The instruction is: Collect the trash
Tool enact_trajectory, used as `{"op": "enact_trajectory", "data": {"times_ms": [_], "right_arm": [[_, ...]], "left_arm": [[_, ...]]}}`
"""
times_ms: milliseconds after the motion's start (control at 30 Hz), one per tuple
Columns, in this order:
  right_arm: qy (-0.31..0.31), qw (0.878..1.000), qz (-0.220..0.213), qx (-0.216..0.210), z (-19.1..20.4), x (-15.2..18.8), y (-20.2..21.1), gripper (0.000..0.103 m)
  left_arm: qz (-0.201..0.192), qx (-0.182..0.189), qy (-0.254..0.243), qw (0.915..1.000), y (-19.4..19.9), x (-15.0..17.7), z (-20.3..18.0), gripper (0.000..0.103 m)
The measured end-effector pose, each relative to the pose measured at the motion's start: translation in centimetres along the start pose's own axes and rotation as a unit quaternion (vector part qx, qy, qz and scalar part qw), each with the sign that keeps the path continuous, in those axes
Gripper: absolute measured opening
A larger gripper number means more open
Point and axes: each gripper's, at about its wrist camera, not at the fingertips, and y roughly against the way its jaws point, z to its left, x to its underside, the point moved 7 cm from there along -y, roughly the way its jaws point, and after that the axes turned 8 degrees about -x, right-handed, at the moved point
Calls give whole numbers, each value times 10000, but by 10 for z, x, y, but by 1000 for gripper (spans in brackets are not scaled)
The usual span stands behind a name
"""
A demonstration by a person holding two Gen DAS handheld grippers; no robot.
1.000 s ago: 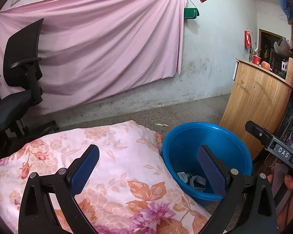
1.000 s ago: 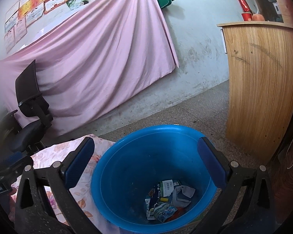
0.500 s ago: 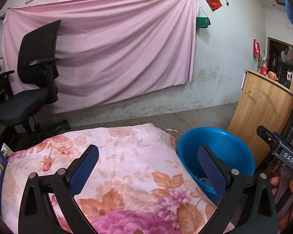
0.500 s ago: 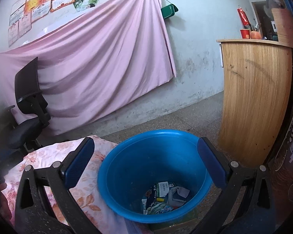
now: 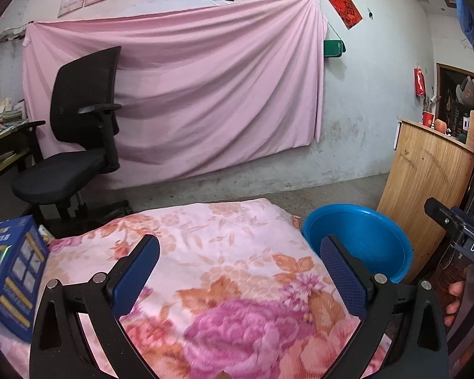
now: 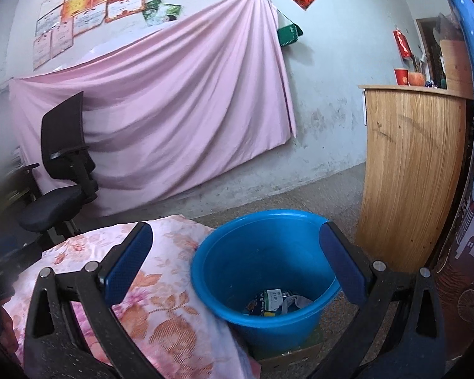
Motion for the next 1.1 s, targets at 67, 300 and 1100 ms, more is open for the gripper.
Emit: {"op": "enact_trajectory", "data": {"times_ms": [67,300,1100], "right_arm": [[83,10000,-8,-25,9,0,9,103],[189,9995,-221,-98,40,2,53,103],[437,9975,-457,-328,111,50,144,103]], "left_arm": [[-31,-30,48,10000,10,2,6,100],[-142,-139,304,9993,46,9,34,100],[-343,-423,508,9972,139,66,92,101]]}}
